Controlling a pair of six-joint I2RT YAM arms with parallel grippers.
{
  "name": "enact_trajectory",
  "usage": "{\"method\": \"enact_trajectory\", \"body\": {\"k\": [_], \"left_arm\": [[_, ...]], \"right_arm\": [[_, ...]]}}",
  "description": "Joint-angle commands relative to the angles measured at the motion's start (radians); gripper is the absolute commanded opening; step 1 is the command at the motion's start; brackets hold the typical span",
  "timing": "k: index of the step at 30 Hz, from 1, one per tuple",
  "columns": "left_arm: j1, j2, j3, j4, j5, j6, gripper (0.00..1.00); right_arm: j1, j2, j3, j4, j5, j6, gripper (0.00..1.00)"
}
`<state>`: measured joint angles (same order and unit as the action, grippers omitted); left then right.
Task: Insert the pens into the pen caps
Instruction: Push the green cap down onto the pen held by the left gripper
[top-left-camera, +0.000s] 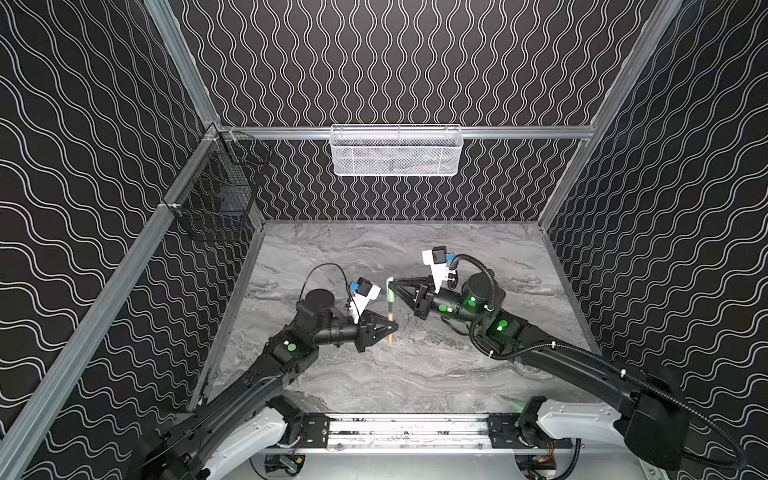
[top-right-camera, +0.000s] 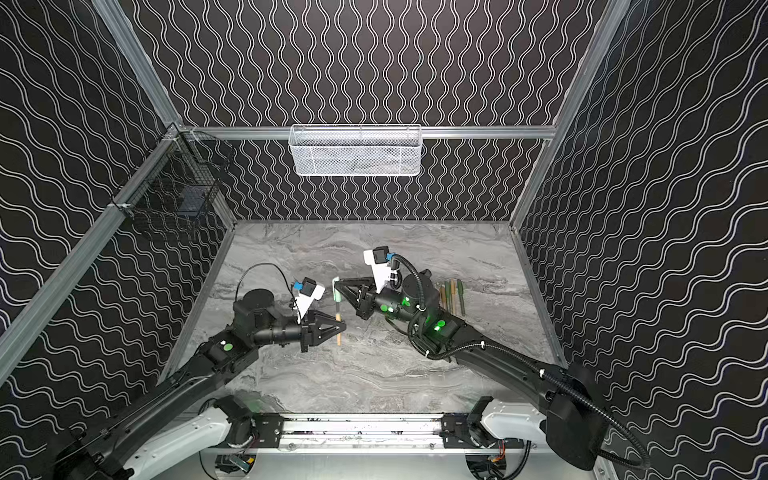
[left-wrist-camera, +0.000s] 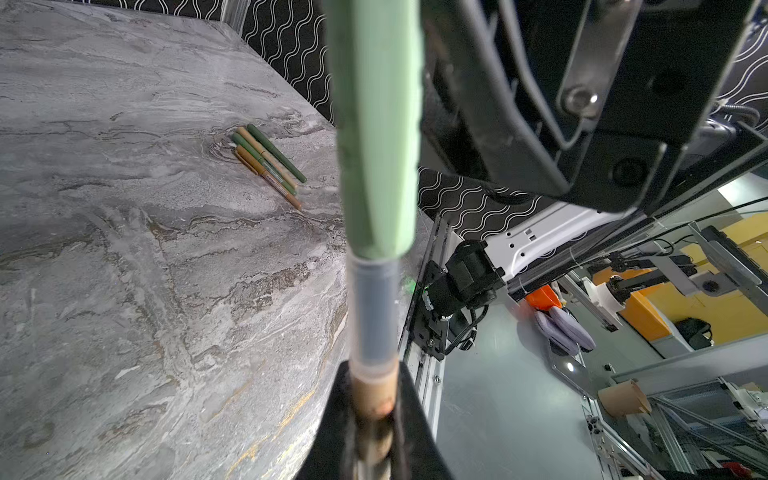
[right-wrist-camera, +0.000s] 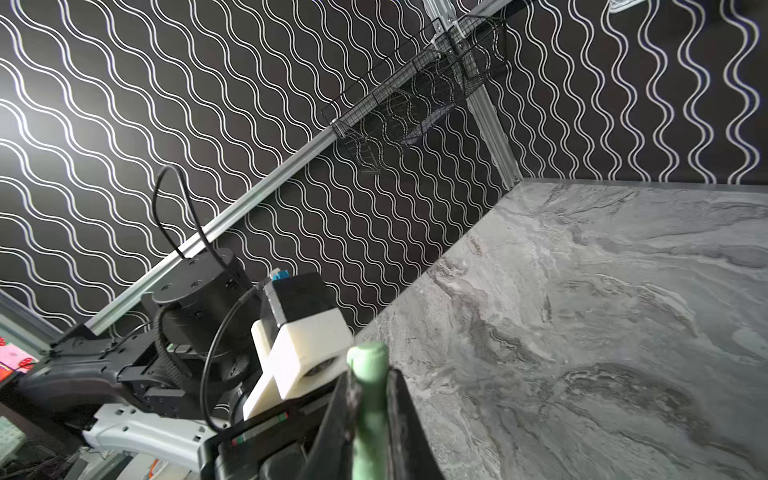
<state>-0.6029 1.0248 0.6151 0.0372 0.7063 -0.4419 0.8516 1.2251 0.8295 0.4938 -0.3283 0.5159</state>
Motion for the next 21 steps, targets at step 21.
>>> {"method": "enact_trajectory", "body": {"k": [21], "left_arm": [[0.010,-0.043,0.071,0.092,-0.058,0.069,0.00]], "right_arm": [[0.020,0.043,0.000,-0.102,-0.098,0.079,0.12]]}}
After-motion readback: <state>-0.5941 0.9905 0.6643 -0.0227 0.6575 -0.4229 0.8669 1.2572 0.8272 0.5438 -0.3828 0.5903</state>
